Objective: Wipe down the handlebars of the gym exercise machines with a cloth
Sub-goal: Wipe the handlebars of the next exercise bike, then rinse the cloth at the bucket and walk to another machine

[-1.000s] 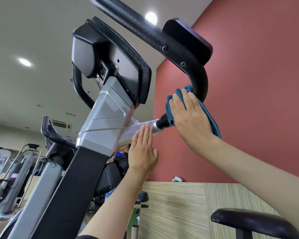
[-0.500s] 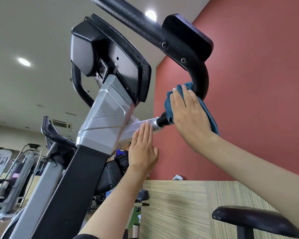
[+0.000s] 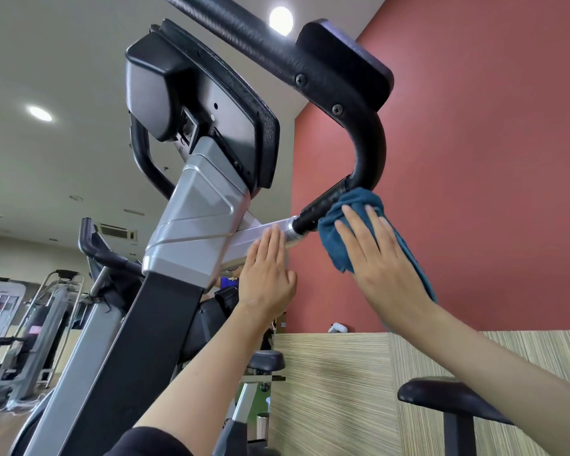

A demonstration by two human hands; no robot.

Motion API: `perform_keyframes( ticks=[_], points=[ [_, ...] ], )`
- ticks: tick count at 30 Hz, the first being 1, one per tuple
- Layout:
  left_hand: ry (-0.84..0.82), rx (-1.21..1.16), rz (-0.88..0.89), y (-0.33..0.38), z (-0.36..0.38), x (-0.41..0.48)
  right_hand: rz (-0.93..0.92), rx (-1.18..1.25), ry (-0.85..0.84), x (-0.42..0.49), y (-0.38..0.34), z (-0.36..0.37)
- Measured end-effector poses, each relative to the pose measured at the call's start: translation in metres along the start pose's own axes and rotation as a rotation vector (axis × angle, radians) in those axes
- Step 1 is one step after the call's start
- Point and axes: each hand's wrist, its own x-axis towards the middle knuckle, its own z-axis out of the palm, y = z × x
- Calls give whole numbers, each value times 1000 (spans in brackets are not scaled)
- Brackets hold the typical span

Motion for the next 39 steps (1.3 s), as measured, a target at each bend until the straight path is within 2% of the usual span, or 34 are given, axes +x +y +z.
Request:
perform_keyframes(
  ticks=[3, 5, 11, 18, 23, 30, 33, 39],
  points=[
    [-11, -69, -16, 0, -10, -4, -42, 71, -128, -17, -3, -5],
    [-15, -60, -9, -2, -19, -13, -26, 141, -122, -20, -10, -14],
    [-21, -34, 13, -17, -46, -45, 251, 649, -100, -18, -48, -42],
    [-101, 88, -14, -55, -80, -86, 485, 1094, -98, -4, -104, -70],
    [-100, 130, -83, -93, -117, -119, 669, 1492, -53, 21, -152, -106],
    [-157, 257, -195, -163, -180, -187, 775, 1997, -94, 65, -218, -185],
    [-182, 314, -283, -197, -211, -224, 837, 2230, -247, 79, -254, -225],
    [-281, 442, -521, -254, -262, -315, 870, 2638, -709, 80, -349, -310]
  ],
)
